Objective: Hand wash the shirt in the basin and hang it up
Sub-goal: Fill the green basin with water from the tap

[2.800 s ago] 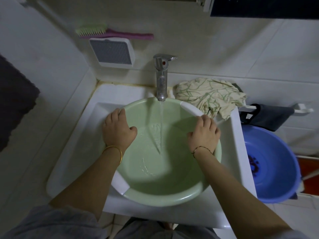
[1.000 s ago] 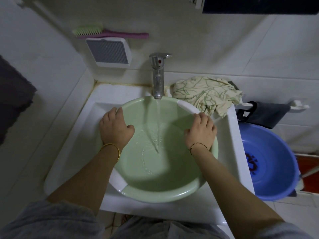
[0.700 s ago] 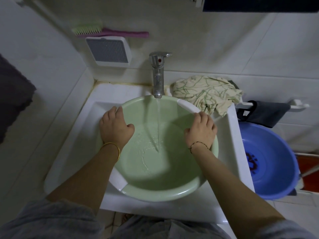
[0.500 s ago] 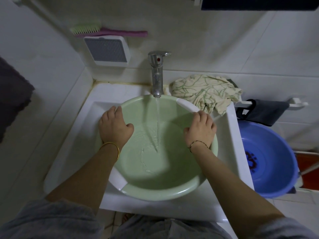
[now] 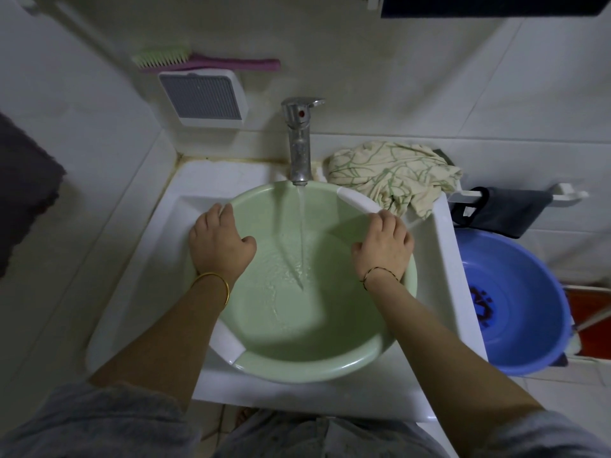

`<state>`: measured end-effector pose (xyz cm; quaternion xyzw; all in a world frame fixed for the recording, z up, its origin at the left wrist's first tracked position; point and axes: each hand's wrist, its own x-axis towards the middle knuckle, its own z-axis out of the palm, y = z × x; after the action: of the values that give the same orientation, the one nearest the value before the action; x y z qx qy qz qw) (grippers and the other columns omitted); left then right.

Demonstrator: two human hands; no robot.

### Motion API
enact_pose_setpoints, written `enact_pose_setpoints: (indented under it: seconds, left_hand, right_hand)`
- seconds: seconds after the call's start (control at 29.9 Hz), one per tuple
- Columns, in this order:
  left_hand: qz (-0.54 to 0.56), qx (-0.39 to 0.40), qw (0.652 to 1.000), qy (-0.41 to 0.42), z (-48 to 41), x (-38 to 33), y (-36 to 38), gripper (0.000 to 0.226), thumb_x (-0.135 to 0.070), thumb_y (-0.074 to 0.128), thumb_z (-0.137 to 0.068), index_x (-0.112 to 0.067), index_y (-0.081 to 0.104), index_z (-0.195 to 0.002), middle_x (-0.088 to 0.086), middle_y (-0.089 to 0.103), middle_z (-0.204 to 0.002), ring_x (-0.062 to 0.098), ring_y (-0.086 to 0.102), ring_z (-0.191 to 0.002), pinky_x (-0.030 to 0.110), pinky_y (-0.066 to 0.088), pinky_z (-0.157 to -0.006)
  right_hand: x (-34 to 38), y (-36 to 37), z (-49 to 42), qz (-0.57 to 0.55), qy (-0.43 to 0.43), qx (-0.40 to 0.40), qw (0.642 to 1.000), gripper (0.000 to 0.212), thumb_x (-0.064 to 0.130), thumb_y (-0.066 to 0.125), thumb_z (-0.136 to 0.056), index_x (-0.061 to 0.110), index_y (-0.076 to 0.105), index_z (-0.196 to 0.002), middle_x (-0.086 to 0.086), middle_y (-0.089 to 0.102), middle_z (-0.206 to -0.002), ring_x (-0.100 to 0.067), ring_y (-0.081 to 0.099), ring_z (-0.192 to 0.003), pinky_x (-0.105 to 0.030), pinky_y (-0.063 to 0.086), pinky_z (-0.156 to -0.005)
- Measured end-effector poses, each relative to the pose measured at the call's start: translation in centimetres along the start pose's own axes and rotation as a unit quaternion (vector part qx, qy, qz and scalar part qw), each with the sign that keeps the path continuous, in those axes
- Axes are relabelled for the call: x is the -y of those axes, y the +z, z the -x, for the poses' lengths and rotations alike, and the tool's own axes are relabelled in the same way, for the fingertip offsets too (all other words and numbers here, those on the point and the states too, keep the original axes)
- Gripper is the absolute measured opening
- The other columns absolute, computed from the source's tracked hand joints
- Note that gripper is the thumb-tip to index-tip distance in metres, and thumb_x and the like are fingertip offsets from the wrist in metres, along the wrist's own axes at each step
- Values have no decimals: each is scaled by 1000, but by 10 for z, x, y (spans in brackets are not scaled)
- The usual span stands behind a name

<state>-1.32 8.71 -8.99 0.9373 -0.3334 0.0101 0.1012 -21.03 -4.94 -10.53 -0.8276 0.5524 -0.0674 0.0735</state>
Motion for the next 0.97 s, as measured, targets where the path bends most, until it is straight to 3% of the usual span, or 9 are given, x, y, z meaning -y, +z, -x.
enact_pose_setpoints:
  seconds: [0.97]
  left_hand:
    - [5,-7,1000,-1,0,-1,0,72,-23,65,-70,-6,45,-136,15,43,-142,35,41,-125,41,31,-102]
  right_hand:
    - [0,1,0,-4,0,-5,1000,58,28,60,-84,11,39,-135,-6,34,-146,-28,27,-136,-41,23,-108]
